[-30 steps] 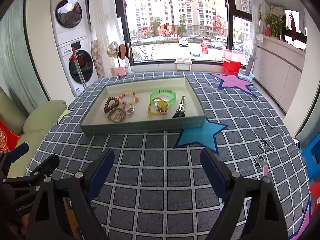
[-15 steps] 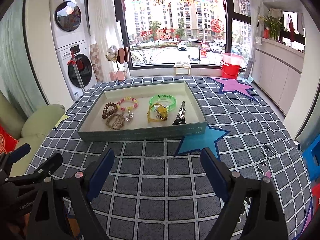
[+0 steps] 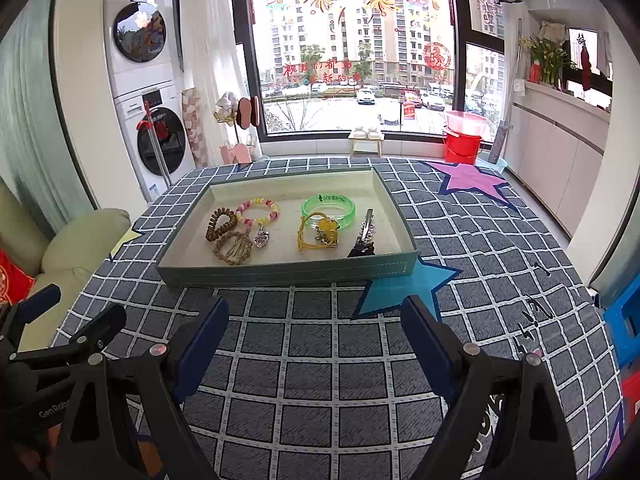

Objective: Organize jewelry

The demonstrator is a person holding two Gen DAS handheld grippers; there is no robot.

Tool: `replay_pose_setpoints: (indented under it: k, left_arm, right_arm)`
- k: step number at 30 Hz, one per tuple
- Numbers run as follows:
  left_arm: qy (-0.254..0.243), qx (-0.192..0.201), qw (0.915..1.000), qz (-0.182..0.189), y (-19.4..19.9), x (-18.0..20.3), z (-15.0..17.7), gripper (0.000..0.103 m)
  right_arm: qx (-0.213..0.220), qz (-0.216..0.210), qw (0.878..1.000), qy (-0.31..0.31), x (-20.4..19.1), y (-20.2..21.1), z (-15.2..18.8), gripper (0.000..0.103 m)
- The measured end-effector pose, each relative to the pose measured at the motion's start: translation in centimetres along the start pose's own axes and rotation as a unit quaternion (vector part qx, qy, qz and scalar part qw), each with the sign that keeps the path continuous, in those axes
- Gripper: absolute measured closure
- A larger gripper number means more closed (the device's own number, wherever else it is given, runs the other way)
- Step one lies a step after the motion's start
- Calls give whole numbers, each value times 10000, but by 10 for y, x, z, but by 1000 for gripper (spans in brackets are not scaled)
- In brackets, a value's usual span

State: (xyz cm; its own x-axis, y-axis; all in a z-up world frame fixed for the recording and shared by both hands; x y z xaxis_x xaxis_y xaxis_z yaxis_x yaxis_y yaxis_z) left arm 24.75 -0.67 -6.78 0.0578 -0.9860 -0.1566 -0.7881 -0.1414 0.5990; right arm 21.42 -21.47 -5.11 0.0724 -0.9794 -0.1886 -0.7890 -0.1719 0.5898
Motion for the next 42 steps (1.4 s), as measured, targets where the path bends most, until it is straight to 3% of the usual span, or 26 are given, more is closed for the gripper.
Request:
replay_pose_setpoints:
  k: [42]
  left_arm:
    - [-50,4,10000,-1,1,2,3,0]
  right_arm:
    - [-9,-26,10000,-52,2,1,2,13]
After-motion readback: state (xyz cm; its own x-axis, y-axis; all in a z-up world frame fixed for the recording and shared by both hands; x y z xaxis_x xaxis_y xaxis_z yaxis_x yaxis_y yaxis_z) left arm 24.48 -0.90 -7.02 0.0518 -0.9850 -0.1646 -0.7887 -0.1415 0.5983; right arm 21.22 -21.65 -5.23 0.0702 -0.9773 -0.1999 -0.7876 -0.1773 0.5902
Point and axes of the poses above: each gripper's, at about its wrist camera, not at the fingertips, and y roughly against the way its jaws point, x to its right, z to its underside, the point moved 10 cm from there along -y, roughly the way its jaws point, and after that the axes turned 10 degrees about -z, right-handed, at the moved point
